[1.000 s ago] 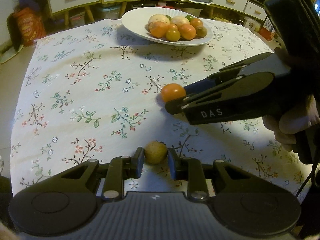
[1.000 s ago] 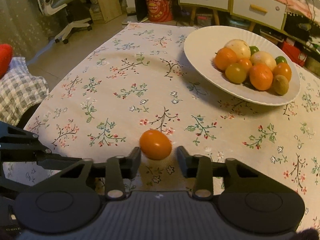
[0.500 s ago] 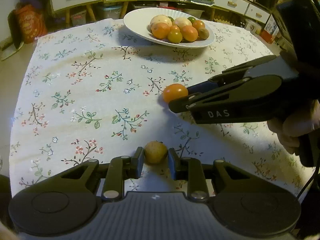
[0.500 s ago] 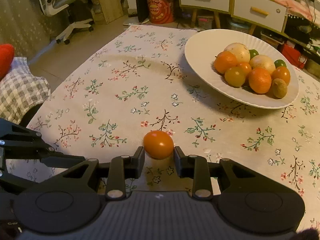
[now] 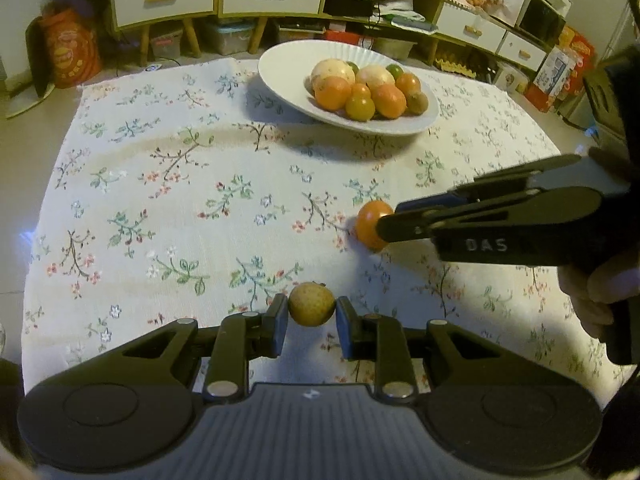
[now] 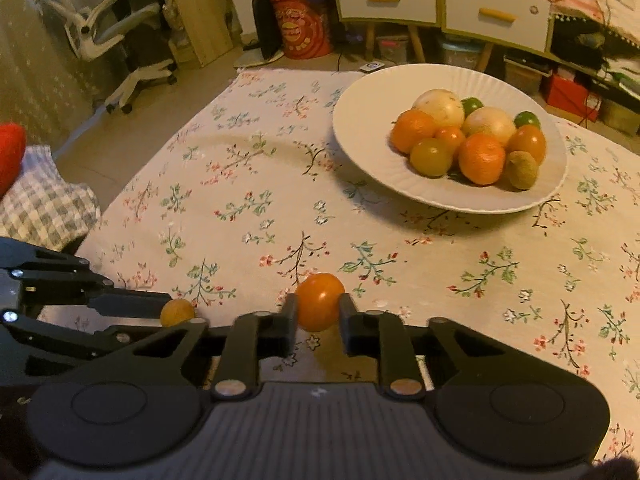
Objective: Organize fruits
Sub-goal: 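Carry the brown fruit with the left tool while the right tool carries the orange fruit to the plate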
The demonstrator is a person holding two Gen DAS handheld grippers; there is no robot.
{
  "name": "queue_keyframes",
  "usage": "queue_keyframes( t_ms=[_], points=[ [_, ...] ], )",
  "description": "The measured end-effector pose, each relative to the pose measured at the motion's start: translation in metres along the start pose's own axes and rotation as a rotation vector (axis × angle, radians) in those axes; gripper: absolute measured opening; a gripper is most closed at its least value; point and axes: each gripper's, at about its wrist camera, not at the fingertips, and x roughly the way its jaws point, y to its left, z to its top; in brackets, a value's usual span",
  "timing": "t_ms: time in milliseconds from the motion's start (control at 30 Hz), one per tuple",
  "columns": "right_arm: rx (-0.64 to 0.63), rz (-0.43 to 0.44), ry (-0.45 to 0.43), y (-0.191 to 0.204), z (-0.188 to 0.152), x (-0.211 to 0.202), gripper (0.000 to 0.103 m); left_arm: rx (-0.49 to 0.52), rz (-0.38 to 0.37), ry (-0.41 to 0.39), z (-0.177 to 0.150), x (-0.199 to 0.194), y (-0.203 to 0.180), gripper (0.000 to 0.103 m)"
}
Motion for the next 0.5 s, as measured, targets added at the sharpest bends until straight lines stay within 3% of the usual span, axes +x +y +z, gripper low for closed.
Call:
queue_keyframes(
  t_ms=[167,500],
  points=[
    [0.038,0.011,0.005,-0.01,-0.001,-0.003,0.016,-0.017,-0.014,-0.007,0.008,0.003,0.001,0.017],
    [0.027,-0.017,0.011,-0.007,0.002,0.007,0.038,-0.011,-0.001,0.04,0.0,0.012,0.002,0.017]
  ],
)
